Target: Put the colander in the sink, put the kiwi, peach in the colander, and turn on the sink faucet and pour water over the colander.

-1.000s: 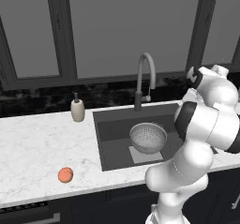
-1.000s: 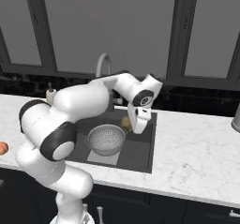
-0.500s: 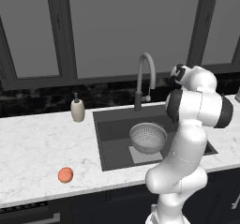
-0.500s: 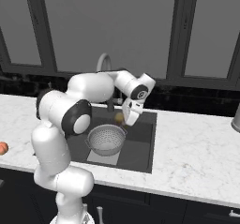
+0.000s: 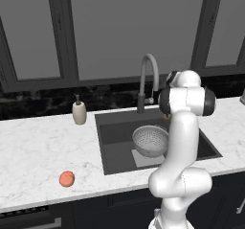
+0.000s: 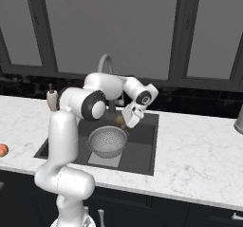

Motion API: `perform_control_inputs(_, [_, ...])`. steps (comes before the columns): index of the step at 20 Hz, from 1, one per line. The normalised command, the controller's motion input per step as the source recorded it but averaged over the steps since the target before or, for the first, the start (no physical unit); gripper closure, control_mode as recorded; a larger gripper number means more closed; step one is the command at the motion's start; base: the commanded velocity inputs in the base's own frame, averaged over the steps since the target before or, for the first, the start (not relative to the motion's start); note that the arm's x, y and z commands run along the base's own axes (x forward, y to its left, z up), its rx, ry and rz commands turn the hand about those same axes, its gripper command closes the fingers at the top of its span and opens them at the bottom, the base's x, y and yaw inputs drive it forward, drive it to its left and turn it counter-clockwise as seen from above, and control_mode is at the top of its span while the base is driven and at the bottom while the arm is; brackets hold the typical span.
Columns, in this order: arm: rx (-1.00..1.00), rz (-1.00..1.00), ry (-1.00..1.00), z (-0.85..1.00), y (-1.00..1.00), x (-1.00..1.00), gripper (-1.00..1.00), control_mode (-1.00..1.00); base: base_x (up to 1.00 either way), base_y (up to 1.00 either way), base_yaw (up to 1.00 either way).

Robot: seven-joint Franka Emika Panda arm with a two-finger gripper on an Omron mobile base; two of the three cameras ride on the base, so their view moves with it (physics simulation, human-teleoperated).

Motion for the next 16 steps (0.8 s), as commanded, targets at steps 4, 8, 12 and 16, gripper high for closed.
perform_control_inputs(4, [0.04, 0.0, -0.2, -0.76, 0.54, 0.0, 1.0, -1.0, 0.0, 0.0, 0.0])
perform_control_inputs(8, [0.0, 0.0, -0.4, -0.73, 0.28, -0.03, 1.0, -1.0, 0.0, 0.0, 0.0])
perform_control_inputs(12, [-0.01, 0.0, -0.45, -0.72, 0.14, -0.08, 1.0, -1.0, 0.0, 0.0, 0.0])
perform_control_inputs(16, [-0.04, 0.0, -0.34, -0.59, 0.12, 0.0, 1.0, -1.0, 0.0, 0.0, 0.0])
